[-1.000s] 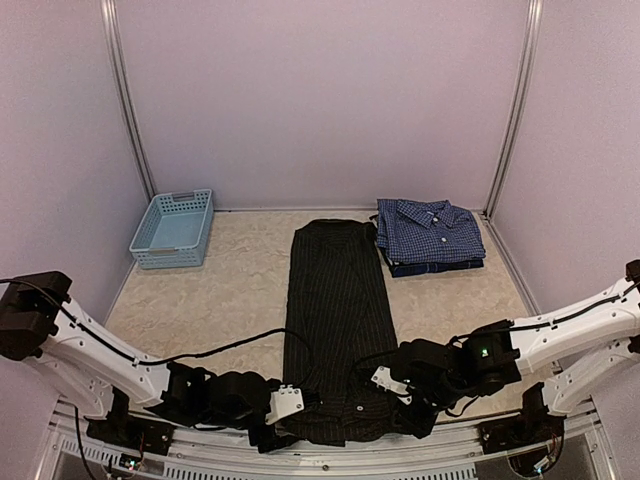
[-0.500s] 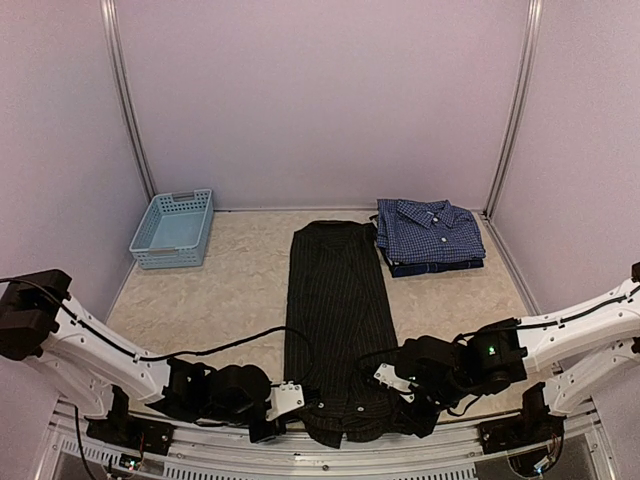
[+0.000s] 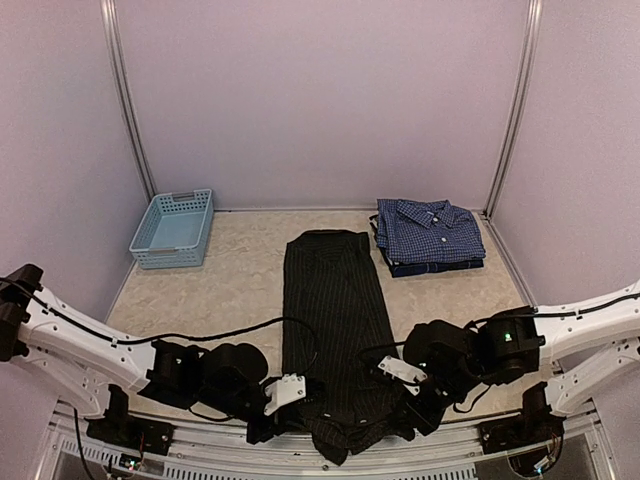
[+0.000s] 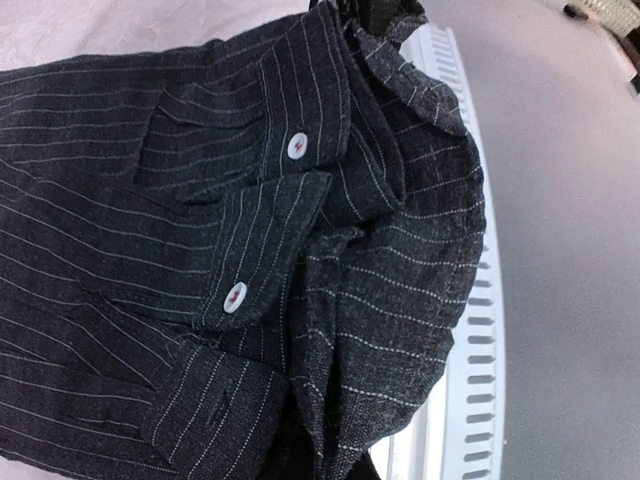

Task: Fold and stack the long sleeve shirts
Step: Pick up the rectangle-folded shirt from the center of the board, then fold the rectangle-folded shirt at the center of the board.

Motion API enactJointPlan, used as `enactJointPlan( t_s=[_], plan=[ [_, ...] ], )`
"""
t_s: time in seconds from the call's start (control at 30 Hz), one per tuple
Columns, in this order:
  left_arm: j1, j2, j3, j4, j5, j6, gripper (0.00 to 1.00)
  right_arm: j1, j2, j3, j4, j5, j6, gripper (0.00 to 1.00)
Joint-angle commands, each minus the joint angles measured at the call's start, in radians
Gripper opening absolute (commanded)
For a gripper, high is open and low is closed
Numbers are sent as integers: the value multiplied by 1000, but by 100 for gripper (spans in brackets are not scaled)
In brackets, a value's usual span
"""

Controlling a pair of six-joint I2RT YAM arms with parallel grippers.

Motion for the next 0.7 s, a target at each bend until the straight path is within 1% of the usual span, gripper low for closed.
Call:
enactJointPlan(
  t_s=[0.0, 0.1, 0.23, 0.33, 0.53, 0.67],
  plan=[
    [80, -82, 37, -24, 161, -63, 0, -81, -29, 91, -106, -10, -3, 0],
    [158, -105, 42, -9, 229, -78, 0, -188, -23, 141, -144, -12, -41, 0],
    [264, -97, 64, 7, 273, -121, 0, -328, 29, 235, -190, -12, -132, 0],
    [359, -70, 90, 11, 271, -152, 0, -431, 117, 318, -208, -25, -214, 0],
    [574, 31, 146, 74, 324, -216, 0, -580, 333, 491, -222, -38, -376, 0],
    [642, 163, 234, 61, 348, -231, 0, -658, 481, 620, -227, -42, -438, 0]
  ],
)
